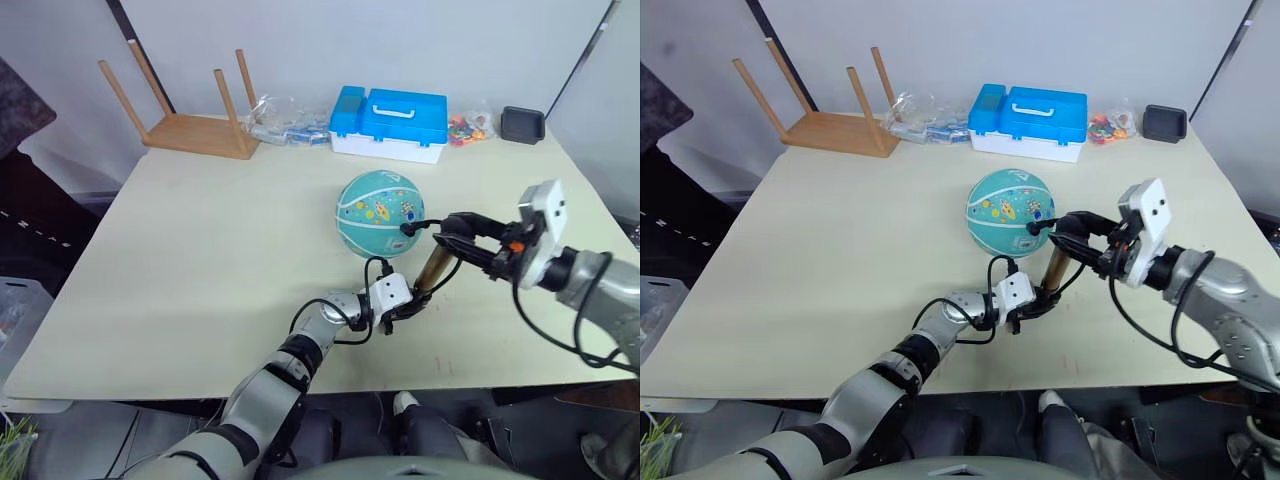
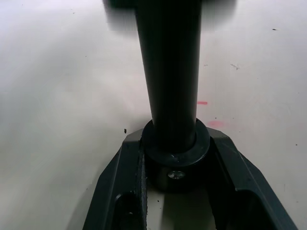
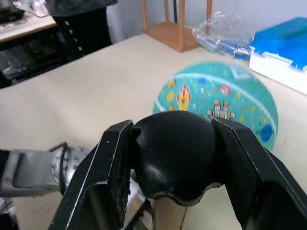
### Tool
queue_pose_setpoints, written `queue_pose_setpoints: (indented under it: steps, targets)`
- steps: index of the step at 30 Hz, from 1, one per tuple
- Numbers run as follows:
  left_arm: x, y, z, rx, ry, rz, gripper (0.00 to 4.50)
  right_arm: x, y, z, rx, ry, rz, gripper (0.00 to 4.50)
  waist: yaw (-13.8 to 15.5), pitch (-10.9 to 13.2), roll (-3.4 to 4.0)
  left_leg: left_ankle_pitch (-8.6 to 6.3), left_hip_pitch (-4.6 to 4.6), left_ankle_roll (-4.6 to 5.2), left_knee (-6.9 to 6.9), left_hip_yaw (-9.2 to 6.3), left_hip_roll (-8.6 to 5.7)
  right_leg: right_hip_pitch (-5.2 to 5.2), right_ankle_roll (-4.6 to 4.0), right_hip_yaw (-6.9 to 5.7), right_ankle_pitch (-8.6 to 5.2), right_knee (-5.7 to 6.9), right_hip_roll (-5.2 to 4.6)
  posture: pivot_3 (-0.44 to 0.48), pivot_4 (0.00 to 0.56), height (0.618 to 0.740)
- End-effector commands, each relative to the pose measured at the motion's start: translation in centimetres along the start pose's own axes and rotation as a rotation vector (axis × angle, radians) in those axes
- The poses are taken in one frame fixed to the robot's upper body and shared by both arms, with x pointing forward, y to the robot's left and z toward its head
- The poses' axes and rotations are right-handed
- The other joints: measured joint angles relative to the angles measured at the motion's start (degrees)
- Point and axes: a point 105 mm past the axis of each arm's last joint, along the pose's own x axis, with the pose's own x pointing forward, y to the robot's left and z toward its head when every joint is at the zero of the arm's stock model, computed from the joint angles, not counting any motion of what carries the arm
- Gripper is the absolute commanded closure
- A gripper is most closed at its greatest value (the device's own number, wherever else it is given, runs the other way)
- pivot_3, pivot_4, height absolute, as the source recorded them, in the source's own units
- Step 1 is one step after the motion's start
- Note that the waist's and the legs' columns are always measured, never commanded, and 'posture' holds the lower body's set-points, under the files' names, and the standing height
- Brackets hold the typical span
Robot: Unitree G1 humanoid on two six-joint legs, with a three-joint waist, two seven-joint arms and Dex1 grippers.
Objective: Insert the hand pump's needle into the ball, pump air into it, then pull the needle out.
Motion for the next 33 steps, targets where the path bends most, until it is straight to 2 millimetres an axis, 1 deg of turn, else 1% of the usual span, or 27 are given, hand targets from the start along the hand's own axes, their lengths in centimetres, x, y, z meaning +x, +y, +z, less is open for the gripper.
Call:
queue_pose_setpoints:
  steps: [1, 3, 6, 7, 8, 11, 14, 15, 16, 17, 18, 20, 21, 23, 27, 29, 31, 33]
  targets:
    - [-1.5, -2.7, -4.8, -0.077, 0.16, -0.071, 3.41, 0.6, 0.0, -6.7, 0.112, 0.144, -0.025, 2.45, -0.1, 0.0, -0.01, 0.0, 0.1, -0.01, -0.03, -0.01, 0.01, 0.04, -0.03, 0.04, -0.03, 0.0, 0.04, 0.0, 0.15, 0.74]
    - [-1.5, -2.6, -4.8, -0.076, 0.16, -0.069, 3.41, 1.0, -0.1, -7.2, 0.137, 0.109, -0.04, 2.45, -0.1, 0.0, -0.05, 0.0, 0.24, -0.01, -0.1, 0.0, 0.03, 0.08, -0.05, 0.15, -0.06, 0.01, 0.12, 0.0, 0.15, 0.74]
    - [-1.4, -2.6, -4.7, -0.075, 0.162, -0.068, 3.41, 0.9, -0.3, -8.3, 0.114, 0.13, -0.055, 2.45, -0.1, -0.1, 0.1, 0.0, 0.29, -0.02, -0.1, 0.04, 0.09, 0.07, -0.09, 0.26, -0.05, 0.02, 0.23, 0.0, 0.15, 0.74]
    - [-1.4, -2.6, -4.7, -0.074, 0.163, -0.068, 3.41, 0.9, -0.5, -8.4, 0.112, 0.126, -0.059, 2.45, -0.1, -0.1, 0.07, 0.0, 0.31, -0.02, -0.1, 0.03, 0.09, 0.08, -0.1, 0.25, -0.05, 0.02, 0.25, 0.0, 0.15, 0.74]
    - [-1.3, -2.6, -4.6, -0.073, 0.164, -0.07, 3.41, 0.9, -0.7, -7.9, 0.107, 0.105, -0.064, 2.45, -0.1, -0.1, 0.07, 0.0, 0.31, -0.02, -0.1, 0.02, 0.11, 0.08, -0.12, 0.25, -0.03, 0.02, 0.27, 0.0, 0.15, 0.74]
    - [-1.1, -2.4, -4.4, -0.07, 0.164, -0.073, 3.41, 0.6, -1.2, -5.0, 0.067, 0.019, -0.07, 2.45, 0.0, -0.1, 0.1, 0.0, 0.3, -0.03, -0.09, 0.02, 0.11, 0.08, -0.13, 0.25, -0.02, 0.03, 0.26, 0.0, 0.15, 0.74]
    - [-0.9, -2.4, -4.3, -0.067, 0.167, -0.078, 3.41, 0.0, -1.1, -0.6, -0.006, -0.086, -0.064, 2.45, 0.1, 0.1, 0.25, 0.0, 0.26, -0.03, -0.07, 0.03, 0.1, 0.07, -0.12, 0.25, -0.02, 0.02, 0.23, 0.0, 0.15, 0.74]
    - [-0.8, -2.4, -4.2, -0.066, 0.167, -0.079, 3.41, -0.3, -0.9, 0.9, -0.027, -0.119, -0.056, 2.45, 0.2, 0.3, 0.38, 0.0, 0.22, -0.03, -0.03, 0.03, 0.07, 0.06, -0.12, 0.25, -0.01, 0.02, 0.21, 0.0, 0.15, 0.74]
    - [-0.8, -2.3, -4.2, -0.065, 0.167, -0.08, 3.41, -0.4, -0.7, 1.7, -0.037, -0.136, -0.051, 2.45, 0.3, 0.4, 0.46, 0.0, 0.17, -0.02, 0.0, 0.04, 0.03, 0.03, -0.1, 0.25, 0.0, 0.02, 0.16, 0.0, 0.15, 0.74]
    - [-0.8, -2.3, -4.2, -0.064, 0.167, -0.082, 3.41, -0.8, -0.2, 3.4, -0.067, -0.168, -0.036, 2.45, 0.3, 0.4, 0.5, 0.01, 0.08, -0.02, 0.02, 0.03, 0.01, 0.0, -0.12, 0.25, 0.02, 0.02, 0.14, 0.0, 0.15, 0.74]
    - [-0.8, -2.3, -4.1, -0.064, 0.167, -0.083, 3.41, -1.0, 0.2, 4.5, -0.086, -0.184, -0.025, 2.45, 0.4, 0.5, 0.62, 0.01, 0.03, -0.03, 0.02, 0.03, 0.01, -0.04, -0.17, 0.24, 0.05, 0.02, 0.14, 0.0, 0.15, 0.74]
    - [-0.6, -2.6, -4.1, -0.062, 0.164, -0.089, 3.41, -1.7, 1.3, 7.3, -0.115, -0.243, 0.003, 2.45, 0.5, 0.7, 0.98, 0.01, -0.22, -0.02, 0.08, -0.01, -0.05, -0.23, -0.27, 0.2, 0.12, 0.02, 0.08, 0.0, 0.15, 0.74]
    - [-0.6, -2.7, -4.1, -0.061, 0.162, -0.093, 3.41, -2.1, 1.7, 8.3, -0.123, -0.261, 0.013, 2.45, 0.6, 0.7, 0.99, 0.02, -0.49, -0.02, 0.17, -0.04, -0.1, -0.47, -0.27, 0.2, 0.18, 0.03, 0.04, 0.0, 0.15, 0.74]
    - [-0.5, -3.0, -4.1, -0.059, 0.158, -0.098, 3.41, -2.7, 2.3, 10.1, -0.139, -0.283, 0.027, 2.45, 0.8, 0.8, 1.0, 0.02, -0.66, -0.02, 0.19, -0.12, -0.15, -0.6, -0.28, 0.16, 0.21, 0.03, 0.02, 0.0, 0.15, 0.74]
    - [-0.5, -3.0, -4.1, -0.057, 0.158, -0.1, 3.41, -4.0, 2.9, 13.1, -0.155, -0.333, 0.04, 2.45, 1.3, 0.9, 0.94, 0.01, -0.79, 0.0, 0.17, -0.1, -0.29, -0.69, -0.26, 0.14, 0.21, 0.0, -0.19, 0.0, 0.15, 0.74]
    - [-0.6, -2.9, -4.2, -0.057, 0.16, -0.098, 3.41, -4.3, 3.1, 14.1, -0.155, -0.351, 0.04, 2.45, 1.5, 0.9, 0.93, 0.0, -0.79, 0.01, 0.16, -0.1, -0.28, -0.69, -0.26, 0.13, 0.21, -0.01, -0.2, 0.0, 0.15, 0.74]
    - [-0.8, -2.8, -4.3, -0.058, 0.163, -0.096, 3.41, -4.2, 3.0, 14.2, -0.15, -0.342, 0.038, 2.45, 1.5, 0.9, 0.96, 0.0, -0.82, 0.02, 0.13, -0.09, -0.27, -0.73, -0.26, 0.13, 0.21, -0.01, -0.2, 0.0, 0.15, 0.74]
    - [-0.9, -2.7, -4.4, -0.062, 0.166, -0.093, 3.41, -3.2, 2.2, 11.8, -0.124, -0.252, 0.014, 2.45, 1.5, 1.0, 0.94, 0.0, -0.82, 0.02, 0.13, -0.1, -0.27, -0.73, -0.26, 0.12, 0.21, -0.01, -0.19, 0.0, 0.15, 0.74]
